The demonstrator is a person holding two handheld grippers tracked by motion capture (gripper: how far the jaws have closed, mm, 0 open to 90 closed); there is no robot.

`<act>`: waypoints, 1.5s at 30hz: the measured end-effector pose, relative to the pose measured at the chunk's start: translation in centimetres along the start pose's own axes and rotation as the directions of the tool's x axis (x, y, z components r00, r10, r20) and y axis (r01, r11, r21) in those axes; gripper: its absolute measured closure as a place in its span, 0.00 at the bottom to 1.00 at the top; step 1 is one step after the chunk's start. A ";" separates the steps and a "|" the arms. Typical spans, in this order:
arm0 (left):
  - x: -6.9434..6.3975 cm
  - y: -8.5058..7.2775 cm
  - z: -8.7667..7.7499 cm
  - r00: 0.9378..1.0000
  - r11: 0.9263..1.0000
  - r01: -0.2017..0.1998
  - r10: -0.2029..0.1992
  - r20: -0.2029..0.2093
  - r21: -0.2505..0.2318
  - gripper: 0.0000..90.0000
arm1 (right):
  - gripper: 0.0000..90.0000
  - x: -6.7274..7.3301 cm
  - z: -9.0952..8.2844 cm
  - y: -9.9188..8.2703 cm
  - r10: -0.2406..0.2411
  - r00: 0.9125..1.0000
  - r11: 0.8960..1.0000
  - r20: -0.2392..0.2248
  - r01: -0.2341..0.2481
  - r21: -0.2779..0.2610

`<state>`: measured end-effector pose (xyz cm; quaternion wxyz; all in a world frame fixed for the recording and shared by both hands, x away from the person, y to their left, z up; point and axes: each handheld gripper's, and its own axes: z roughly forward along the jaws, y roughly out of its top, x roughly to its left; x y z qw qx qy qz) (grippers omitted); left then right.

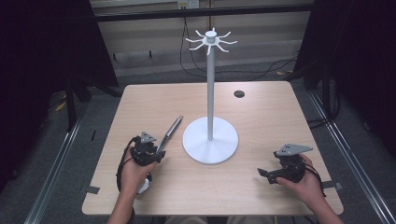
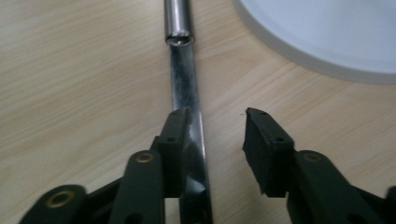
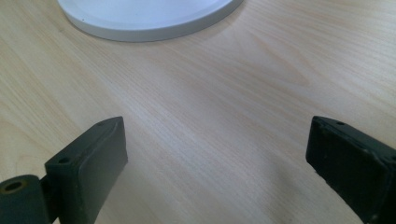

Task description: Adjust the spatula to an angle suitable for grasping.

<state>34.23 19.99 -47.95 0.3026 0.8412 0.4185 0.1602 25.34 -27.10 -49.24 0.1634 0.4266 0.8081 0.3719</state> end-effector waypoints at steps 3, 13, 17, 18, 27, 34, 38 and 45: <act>0.2 0.1 0.0 1.000 1.000 0.006 -0.006 0.012 -0.012 0.83 | 0.05 0.1 0.0 0.1 -0.004 1.000 1.000 -0.002 0.004 -0.004; 0.1 0.5 0.7 1.000 1.000 0.023 -0.023 0.019 -0.013 0.99 | 0.05 -0.2 -0.3 -0.2 0.000 1.000 1.000 0.004 0.000 -0.005; 0.0 0.7 1.0 0.999 1.000 0.016 -0.015 0.031 -0.012 1.00 | 0.05 -0.3 -0.4 -0.3 -0.001 1.000 1.000 0.007 0.001 -0.008; -0.2 0.8 1.3 0.999 1.000 0.015 -0.015 0.040 -0.006 1.00 | 0.05 -0.3 -0.5 -0.4 0.006 1.000 1.000 0.010 -0.006 -0.005; -0.1 1.0 2.5 1.000 1.000 0.017 -0.017 0.017 0.013 1.00 | 0.05 -0.4 -0.7 -0.6 0.016 1.000 1.000 0.017 -0.016 0.000; 0.2 1.2 2.9 0.999 0.999 0.034 -0.034 0.011 -0.004 1.00 | 0.05 -0.4 -0.7 -0.7 0.017 1.000 1.000 0.016 -0.017 -0.003; 0.4 1.3 3.1 0.999 0.999 0.047 -0.047 0.001 -0.012 1.00 | 0.05 -0.3 -0.7 -0.7 0.018 1.000 1.000 0.016 -0.018 -0.004; 0.9 1.4 3.3 0.998 0.997 0.065 -0.066 -0.002 -0.027 0.99 | 0.05 -0.5 -0.8 -0.9 0.024 1.000 1.000 0.018 -0.024 -0.003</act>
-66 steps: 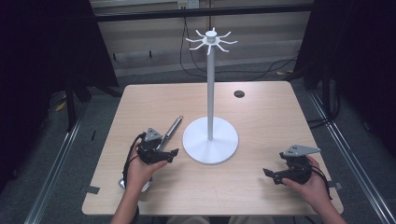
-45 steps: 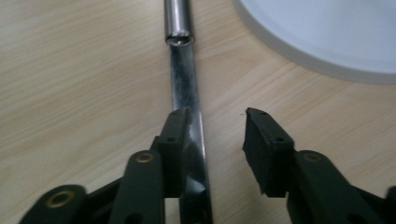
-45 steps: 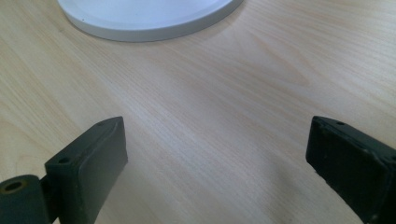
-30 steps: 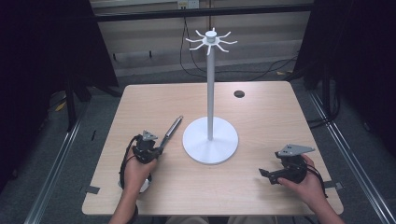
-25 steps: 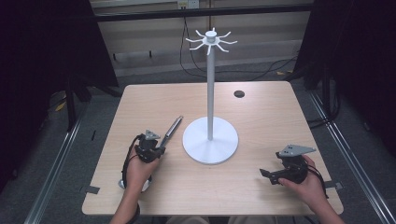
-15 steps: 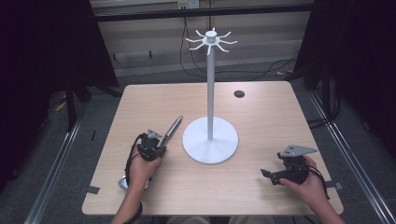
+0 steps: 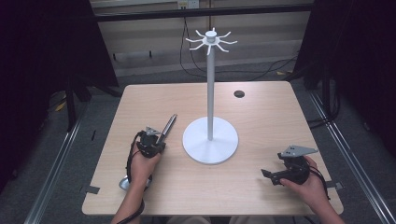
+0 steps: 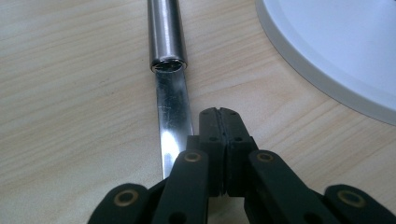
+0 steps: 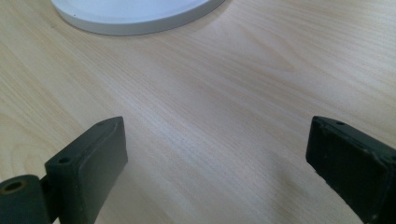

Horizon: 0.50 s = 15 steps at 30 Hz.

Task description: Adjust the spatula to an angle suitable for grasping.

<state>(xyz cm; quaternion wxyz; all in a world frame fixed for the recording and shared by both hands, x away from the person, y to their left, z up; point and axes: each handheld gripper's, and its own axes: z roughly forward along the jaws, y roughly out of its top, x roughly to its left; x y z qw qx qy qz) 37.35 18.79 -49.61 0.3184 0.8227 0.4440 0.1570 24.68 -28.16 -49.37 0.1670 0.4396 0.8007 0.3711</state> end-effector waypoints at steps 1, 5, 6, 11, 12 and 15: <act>0.0 0.0 0.0 1.000 1.000 0.004 -0.004 0.004 0.000 0.99 | 0.05 0.0 0.0 0.0 0.000 1.000 1.000 0.000 0.000 0.000; 0.1 0.3 -0.5 1.000 1.000 0.012 -0.012 0.015 -0.001 0.98 | 0.05 0.1 -0.1 0.1 0.000 1.000 1.000 -0.002 0.000 -0.007; 0.0 0.4 -0.7 1.000 1.000 0.016 -0.016 0.010 -0.009 0.97 | 0.05 0.1 -0.1 0.2 -0.002 1.000 1.000 -0.003 0.002 -0.010; -0.2 0.7 -2.0 1.000 1.000 0.018 -0.018 0.010 -0.006 0.86 | 0.05 0.1 0.0 0.2 -0.001 1.000 1.000 -0.002 0.001 -0.003; -0.3 0.8 -2.3 1.000 1.000 -0.008 0.008 0.007 0.004 0.82 | 0.05 0.0 0.0 0.1 -0.001 1.000 1.000 -0.003 0.001 -0.005; -0.3 0.8 -2.8 1.000 1.000 -0.014 0.015 -0.010 0.010 0.81 | 0.05 0.0 -0.1 0.2 0.005 1.000 1.000 -0.002 -0.005 -0.007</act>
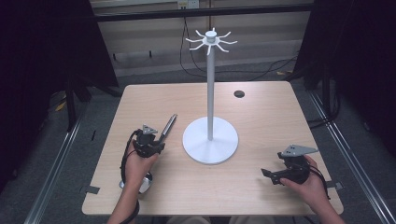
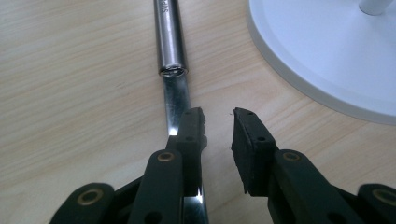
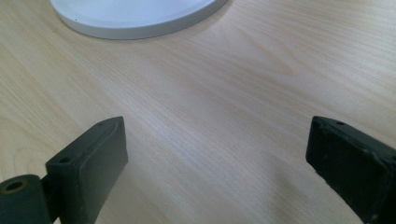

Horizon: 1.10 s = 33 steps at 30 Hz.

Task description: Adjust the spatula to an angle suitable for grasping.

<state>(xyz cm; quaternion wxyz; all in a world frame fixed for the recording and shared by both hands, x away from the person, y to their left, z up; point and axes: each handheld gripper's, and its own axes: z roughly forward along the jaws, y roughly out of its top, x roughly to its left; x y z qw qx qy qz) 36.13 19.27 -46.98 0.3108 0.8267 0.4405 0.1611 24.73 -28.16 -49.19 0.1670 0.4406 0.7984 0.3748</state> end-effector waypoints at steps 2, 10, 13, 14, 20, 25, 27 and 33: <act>0.3 0.0 -0.3 1.000 1.000 0.009 -0.009 -0.007 0.012 0.79 | 0.05 0.0 0.0 0.0 0.002 1.000 1.000 0.003 -0.002 0.001; 1.3 0.8 -1.1 0.998 0.994 0.029 -0.023 -0.059 0.101 0.64 | 0.06 -0.1 -0.1 0.2 0.000 1.000 1.000 0.000 0.000 -0.009; 1.4 0.8 -1.1 0.997 0.990 0.043 -0.035 -0.067 0.131 0.54 | 0.05 -0.1 -0.1 0.2 -0.004 1.000 1.000 -0.002 0.004 -0.011; 1.4 0.8 -1.0 0.997 0.991 0.045 -0.036 -0.073 0.128 0.51 | 0.05 -0.1 -0.2 0.2 -0.003 1.000 1.000 -0.001 0.003 -0.014; 1.4 0.8 -0.1 0.997 0.981 0.029 -0.015 -0.074 0.194 0.47 | 0.05 -0.2 -0.3 0.2 0.000 1.000 1.000 0.002 0.000 -0.015; 1.3 0.6 0.6 0.997 0.974 0.038 -0.022 -0.076 0.224 0.50 | 0.05 -0.2 -0.4 0.2 0.004 1.000 1.000 0.003 -0.004 -0.016; 1.3 0.6 0.9 0.997 0.973 0.040 -0.023 -0.077 0.227 0.52 | 0.05 -0.2 -0.4 0.2 0.003 1.000 1.000 0.003 -0.003 -0.016; 1.3 0.5 1.3 0.997 0.970 0.036 -0.020 -0.071 0.239 0.58 | 0.05 -0.2 -0.4 0.2 0.000 1.000 1.000 0.003 0.000 -0.018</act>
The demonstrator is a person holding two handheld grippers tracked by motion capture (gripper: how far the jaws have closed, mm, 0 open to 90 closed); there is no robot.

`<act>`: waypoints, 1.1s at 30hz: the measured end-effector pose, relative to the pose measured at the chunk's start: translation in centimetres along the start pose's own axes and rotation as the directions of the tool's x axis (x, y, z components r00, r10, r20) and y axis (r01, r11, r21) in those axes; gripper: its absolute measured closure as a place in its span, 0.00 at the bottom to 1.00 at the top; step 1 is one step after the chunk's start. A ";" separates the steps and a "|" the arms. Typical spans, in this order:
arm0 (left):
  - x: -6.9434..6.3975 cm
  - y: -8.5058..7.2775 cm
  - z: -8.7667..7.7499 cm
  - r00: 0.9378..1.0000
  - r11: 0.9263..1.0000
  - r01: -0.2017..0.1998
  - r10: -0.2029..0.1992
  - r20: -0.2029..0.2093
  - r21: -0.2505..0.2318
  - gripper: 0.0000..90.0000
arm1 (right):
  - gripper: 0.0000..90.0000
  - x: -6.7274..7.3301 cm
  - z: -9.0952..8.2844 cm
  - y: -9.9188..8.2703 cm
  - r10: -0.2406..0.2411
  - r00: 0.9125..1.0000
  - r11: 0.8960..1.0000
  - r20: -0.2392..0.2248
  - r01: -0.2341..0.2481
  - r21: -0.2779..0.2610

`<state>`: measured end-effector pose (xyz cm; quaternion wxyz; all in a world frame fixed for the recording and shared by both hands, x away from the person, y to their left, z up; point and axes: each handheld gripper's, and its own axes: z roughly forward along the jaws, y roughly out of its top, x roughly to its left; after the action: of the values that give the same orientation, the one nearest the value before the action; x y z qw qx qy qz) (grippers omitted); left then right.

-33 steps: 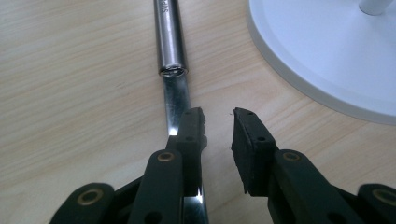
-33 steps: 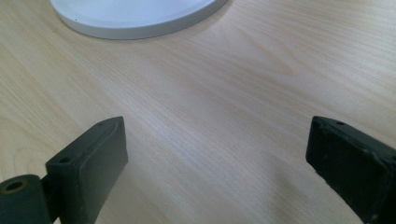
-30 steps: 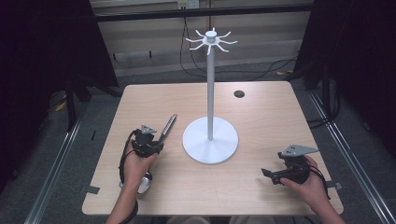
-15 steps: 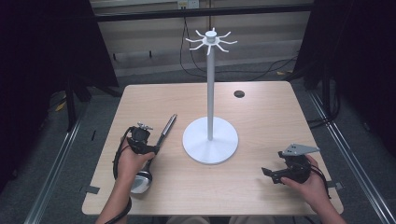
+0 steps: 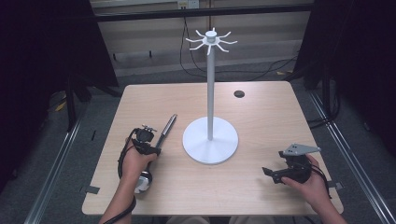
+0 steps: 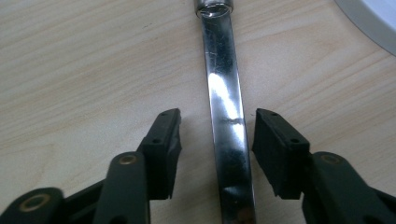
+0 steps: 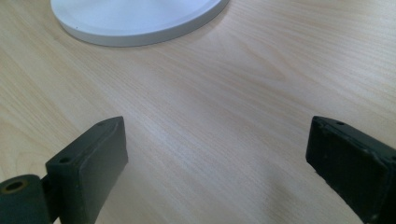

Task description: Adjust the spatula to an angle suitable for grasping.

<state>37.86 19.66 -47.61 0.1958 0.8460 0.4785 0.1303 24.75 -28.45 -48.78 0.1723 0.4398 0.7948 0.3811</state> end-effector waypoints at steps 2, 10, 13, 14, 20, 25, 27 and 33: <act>0.0 0.0 0.2 1.000 1.000 0.000 0.000 0.003 0.004 0.60 | 0.05 0.0 0.0 0.0 0.001 1.000 1.000 0.000 -0.001 0.001; -0.1 0.1 0.2 0.999 1.000 0.028 -0.028 0.042 0.001 0.80 | 0.05 0.1 0.1 0.0 -0.003 1.000 1.000 0.000 0.003 0.004; -0.2 0.2 0.3 0.997 0.998 0.056 -0.056 0.044 0.006 0.83 | 0.05 0.1 0.1 0.0 -0.004 1.000 1.000 0.000 0.004 0.004; -0.2 0.2 0.3 0.997 0.998 0.056 -0.056 0.044 0.006 0.83 | 0.05 0.1 0.1 0.0 -0.004 1.000 1.000 0.000 0.004 0.004; -0.4 0.2 0.2 0.999 0.999 0.039 -0.039 0.032 0.005 0.84 | 0.05 0.1 0.1 0.0 -0.008 1.000 1.000 0.000 0.008 0.004; -0.2 0.3 -0.3 0.999 0.999 0.039 -0.038 0.033 -0.020 0.84 | 0.05 0.0 0.1 0.0 -0.003 1.000 1.000 -0.003 0.003 0.005; -0.2 0.4 -0.6 0.999 0.999 0.031 -0.030 0.029 -0.027 0.84 | 0.06 0.0 0.1 0.0 -0.004 1.000 1.000 -0.003 0.004 0.004; 0.0 0.6 -1.7 0.998 0.997 0.044 -0.041 0.050 -0.070 0.84 | 0.05 0.1 0.2 0.0 -0.006 1.000 1.000 -0.002 0.006 0.006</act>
<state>37.60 19.71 -45.79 0.2400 0.8310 0.4865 0.1227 24.82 -28.29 -48.86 0.1715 0.4374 0.7974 0.3787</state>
